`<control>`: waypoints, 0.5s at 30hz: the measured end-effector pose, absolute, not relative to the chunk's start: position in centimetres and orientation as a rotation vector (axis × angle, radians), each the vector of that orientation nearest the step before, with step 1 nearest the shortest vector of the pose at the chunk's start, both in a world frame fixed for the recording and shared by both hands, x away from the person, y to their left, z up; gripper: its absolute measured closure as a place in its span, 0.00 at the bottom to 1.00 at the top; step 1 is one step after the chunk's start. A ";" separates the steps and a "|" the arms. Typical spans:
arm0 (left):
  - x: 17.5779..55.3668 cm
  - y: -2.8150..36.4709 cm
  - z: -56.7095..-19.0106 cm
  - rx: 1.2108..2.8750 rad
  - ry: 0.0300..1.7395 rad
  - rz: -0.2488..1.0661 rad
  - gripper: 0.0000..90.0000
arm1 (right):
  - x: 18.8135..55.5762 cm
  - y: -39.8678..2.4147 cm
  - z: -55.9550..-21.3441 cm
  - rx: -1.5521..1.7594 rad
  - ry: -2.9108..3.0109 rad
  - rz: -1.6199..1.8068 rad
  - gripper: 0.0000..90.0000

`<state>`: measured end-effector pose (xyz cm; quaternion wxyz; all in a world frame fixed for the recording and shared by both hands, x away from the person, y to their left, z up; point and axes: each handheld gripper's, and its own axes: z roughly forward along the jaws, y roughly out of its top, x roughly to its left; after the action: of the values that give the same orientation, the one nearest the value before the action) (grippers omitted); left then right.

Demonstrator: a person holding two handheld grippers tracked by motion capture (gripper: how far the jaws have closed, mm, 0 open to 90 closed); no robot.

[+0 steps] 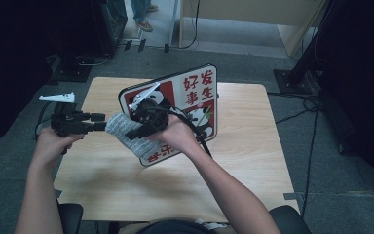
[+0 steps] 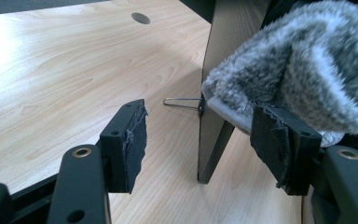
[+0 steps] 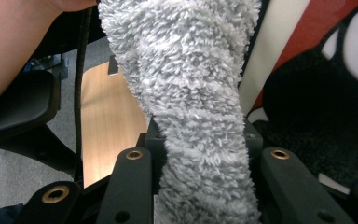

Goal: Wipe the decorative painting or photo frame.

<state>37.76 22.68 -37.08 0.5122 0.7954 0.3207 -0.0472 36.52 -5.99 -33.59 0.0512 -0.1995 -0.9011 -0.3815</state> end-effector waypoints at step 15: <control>37.7 22.4 -36.7 1.916 0.765 -0.091 0.41 | 36.0 -6.4 -35.7 -0.623 -2.744 -1.114 0.75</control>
<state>37.70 22.39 -36.69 0.5127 0.7966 0.3180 -0.0379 35.97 -6.37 -35.70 0.0576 -0.2055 -0.9052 -0.3674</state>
